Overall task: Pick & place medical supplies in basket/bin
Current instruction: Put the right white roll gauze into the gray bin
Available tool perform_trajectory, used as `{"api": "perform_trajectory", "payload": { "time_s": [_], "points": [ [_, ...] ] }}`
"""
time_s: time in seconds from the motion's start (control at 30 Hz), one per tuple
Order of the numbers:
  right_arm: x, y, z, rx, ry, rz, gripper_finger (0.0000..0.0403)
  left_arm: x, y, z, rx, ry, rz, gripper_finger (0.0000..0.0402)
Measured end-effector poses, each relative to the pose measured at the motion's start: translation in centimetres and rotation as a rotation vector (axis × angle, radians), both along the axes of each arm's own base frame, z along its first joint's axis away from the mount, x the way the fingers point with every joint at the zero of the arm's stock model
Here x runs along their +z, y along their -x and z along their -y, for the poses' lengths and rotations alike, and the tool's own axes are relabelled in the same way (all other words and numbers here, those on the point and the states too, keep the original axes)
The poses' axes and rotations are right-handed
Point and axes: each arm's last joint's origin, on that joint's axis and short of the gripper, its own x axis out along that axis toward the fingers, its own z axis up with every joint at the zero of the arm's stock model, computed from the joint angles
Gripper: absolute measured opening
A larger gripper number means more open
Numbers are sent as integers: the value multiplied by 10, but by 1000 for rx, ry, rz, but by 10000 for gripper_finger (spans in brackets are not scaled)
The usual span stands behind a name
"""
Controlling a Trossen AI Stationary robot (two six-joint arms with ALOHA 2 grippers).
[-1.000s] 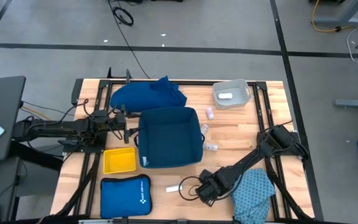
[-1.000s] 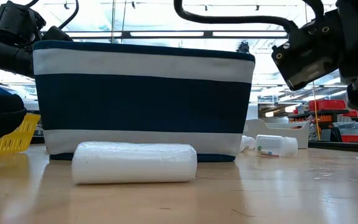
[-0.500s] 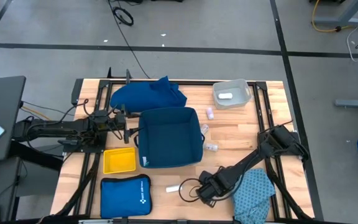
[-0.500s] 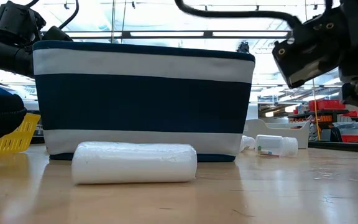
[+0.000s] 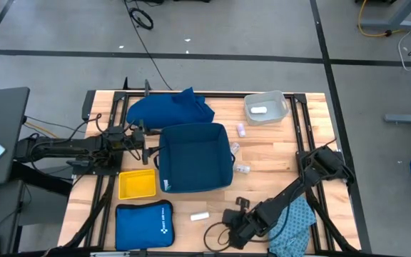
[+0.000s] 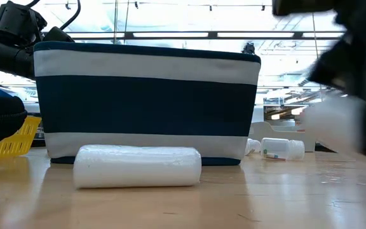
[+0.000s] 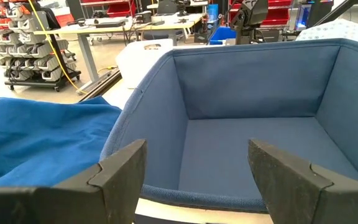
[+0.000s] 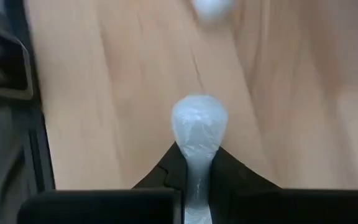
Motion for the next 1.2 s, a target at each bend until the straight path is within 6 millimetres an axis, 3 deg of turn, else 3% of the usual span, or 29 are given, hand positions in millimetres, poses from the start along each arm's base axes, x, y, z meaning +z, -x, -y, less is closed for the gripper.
{"api": "perform_trajectory", "payload": {
  "time_s": [0.4,0.73,0.87,1.0,1.2],
  "points": [
    [25,-15,-20,147,369,478,30,0,0,0,1,6,1,280],
    [45,-31,-28,333,383,726,30,-4,1,0,2,18,1,280],
    [36,-26,-23,423,276,954,30,-4,1,1,-12,22,-1,280],
    [24,-8,-6,468,125,1186,30,-4,1,1,-13,25,-2,280],
    [1,16,18,344,167,1220,30,-4,1,1,-13,26,-3,280]
  ]
}}
